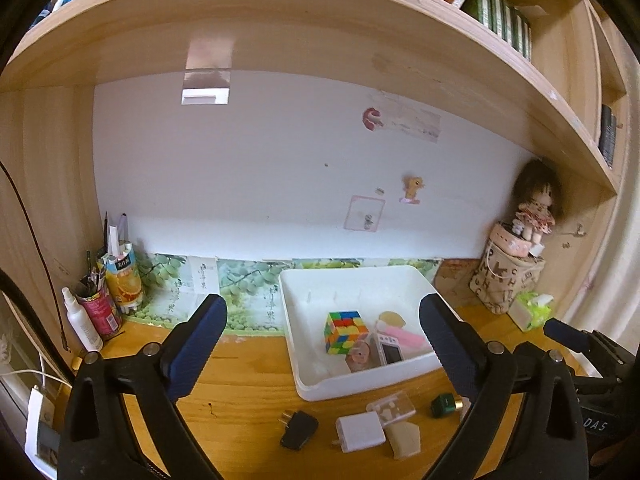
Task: Organize rigid objects
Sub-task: 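Withdraw both open tools from the basket back toward the desk items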
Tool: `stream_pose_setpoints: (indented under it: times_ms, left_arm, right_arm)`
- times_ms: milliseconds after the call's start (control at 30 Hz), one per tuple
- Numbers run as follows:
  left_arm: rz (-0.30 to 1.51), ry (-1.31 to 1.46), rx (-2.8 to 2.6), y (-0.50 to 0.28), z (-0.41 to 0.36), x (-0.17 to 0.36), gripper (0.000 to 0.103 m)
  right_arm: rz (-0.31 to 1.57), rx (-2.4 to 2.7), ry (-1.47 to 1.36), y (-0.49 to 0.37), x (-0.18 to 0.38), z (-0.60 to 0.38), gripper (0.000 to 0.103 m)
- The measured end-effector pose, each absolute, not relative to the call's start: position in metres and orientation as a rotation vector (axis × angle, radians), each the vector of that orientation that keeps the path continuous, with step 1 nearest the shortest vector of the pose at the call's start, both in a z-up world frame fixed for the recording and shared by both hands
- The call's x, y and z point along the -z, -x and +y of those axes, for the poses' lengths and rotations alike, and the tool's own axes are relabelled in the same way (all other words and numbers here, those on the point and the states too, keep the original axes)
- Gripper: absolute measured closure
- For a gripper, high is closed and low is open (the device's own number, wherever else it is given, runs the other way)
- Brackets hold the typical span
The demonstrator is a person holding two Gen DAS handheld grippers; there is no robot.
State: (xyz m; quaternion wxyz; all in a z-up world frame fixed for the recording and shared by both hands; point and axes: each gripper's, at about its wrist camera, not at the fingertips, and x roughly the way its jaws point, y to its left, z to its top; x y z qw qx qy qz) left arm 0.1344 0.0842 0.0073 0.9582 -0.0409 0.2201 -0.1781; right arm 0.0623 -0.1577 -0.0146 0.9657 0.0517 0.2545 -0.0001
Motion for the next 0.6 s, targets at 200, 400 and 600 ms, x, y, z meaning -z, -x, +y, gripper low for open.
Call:
stream_pose_setpoints:
  times_ms: [200,400,600]
  left_arm:
    - [0.501,0.069,0.358,-0.13,0.076,0.003,0.005]
    - [0.572,0.066,0.366,-0.124,0.067,0.016,0.005]
    - [0.691,0.064,0.403,-0.12,0.051,0.033,0.005]
  right_arm:
    - [0.484,0.03,-0.094,-0.044,0.022,-0.158,0.022]
    - [0.492,0.041,-0.093,-0.03,0.033,-0.163,0.022]
    - [0.52,0.034,-0.12,-0.021,0.044,-0.172,0.022]
